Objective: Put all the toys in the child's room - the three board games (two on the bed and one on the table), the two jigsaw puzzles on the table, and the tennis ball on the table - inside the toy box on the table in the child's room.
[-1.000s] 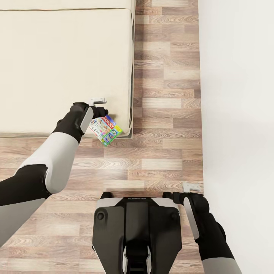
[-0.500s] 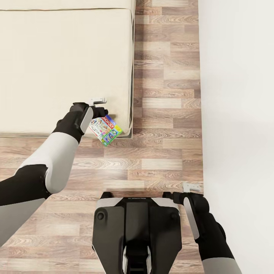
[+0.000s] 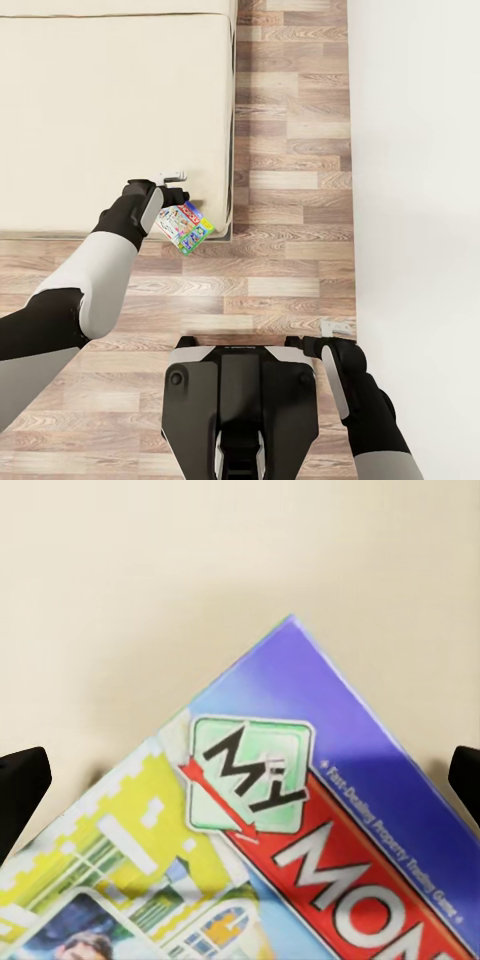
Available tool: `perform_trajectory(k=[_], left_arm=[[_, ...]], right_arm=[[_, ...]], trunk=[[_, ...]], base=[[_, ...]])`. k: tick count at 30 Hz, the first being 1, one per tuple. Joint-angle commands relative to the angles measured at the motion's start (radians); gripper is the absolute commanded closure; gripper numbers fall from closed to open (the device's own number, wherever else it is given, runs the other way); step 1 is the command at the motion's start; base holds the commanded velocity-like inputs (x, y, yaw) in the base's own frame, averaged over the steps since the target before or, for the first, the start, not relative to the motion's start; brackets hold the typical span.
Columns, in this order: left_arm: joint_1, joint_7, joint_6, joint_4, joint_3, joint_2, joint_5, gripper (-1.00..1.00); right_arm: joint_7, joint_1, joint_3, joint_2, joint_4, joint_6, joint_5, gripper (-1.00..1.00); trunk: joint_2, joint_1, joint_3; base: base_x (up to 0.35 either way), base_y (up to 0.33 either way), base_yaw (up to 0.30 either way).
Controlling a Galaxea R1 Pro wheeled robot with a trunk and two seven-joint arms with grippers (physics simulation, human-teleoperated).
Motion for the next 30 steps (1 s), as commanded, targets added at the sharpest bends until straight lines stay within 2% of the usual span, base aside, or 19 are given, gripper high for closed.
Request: perform_trajectory(k=[1,24,30], left_arm=[[0.0,0.002,0.005,-0.001,0.005,-0.001,0.0,-1.0],[0.0,0.002,0.005,-0.001,0.008,-0.001,-0.001,-1.0],[0.0,0.001,0.006,-0.02,0.016,0.011,-0.001,-1.0]], right_arm=[[-0.004,0.0,-0.001,0.001,-0.001,0.004,-0.005,-1.0],[-0.004,0.0,-0.001,0.001,-0.001,0.004,-0.005,-1.0],[-0.004,0.0,-0.002,0.001,-0.001,0.004,-0.005,-1.0]], trunk=[[-0.002,0.001,-0.001],[-0.002,0.001,-0.001],[-0.002,0.001,-0.001]], base=[[-0.012,0.0,0.0],[-0.001,0.0,0.0],[0.0,0.0,0.0]])
